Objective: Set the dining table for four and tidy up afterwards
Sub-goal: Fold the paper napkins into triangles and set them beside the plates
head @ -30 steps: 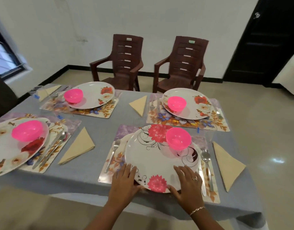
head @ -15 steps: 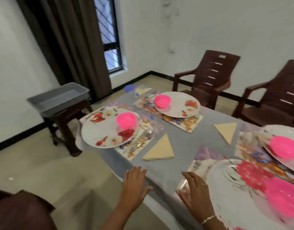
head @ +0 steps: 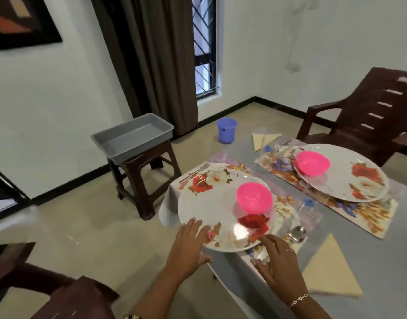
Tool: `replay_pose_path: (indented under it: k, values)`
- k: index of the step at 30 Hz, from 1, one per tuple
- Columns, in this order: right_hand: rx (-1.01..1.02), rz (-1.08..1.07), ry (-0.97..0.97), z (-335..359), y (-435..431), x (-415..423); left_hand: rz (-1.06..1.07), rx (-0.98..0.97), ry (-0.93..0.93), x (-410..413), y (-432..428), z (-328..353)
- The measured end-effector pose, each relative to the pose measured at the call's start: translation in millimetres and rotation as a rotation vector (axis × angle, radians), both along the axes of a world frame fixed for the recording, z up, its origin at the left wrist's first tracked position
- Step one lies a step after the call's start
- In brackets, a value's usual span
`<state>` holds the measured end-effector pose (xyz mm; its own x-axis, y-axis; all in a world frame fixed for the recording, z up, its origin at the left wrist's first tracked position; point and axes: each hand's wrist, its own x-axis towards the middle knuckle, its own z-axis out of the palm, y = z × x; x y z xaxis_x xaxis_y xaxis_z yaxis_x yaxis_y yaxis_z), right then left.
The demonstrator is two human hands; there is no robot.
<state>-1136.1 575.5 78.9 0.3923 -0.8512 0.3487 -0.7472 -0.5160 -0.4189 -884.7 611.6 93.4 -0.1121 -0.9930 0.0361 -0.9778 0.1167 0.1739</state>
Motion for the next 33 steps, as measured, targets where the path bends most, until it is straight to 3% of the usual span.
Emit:
replay_pose_path:
  k: [4, 11, 22, 25, 27, 33]
  values:
    - [-0.012, 0.047, 0.01, -4.8, -41.4, 35.6, -0.049, 0.135, -0.032, 46.9, -40.2, -1.9]
    - [0.077, 0.098, 0.198, -15.1, -76.6, 88.0, -0.205, 0.439, -0.016, 98.4, -93.4, -8.4]
    - [0.268, -0.117, 0.448, -22.9, -60.2, 141.7, -0.74, 0.438, -0.152, 115.8, -148.5, -18.4]
    - [0.325, -0.192, 0.457, -23.9, -49.2, 148.9, -0.795, 0.398, -0.149, 116.3, -152.3, -26.2]
    - [0.362, -0.224, 0.489, -25.5, -41.0, 153.2, -0.829, 0.242, -0.192, 119.0, -152.4, -33.0]
    - [0.409, -0.316, 0.453, -24.5, -22.6, 161.6, -0.83, 0.363, -0.247, 119.2, -155.2, -33.1]
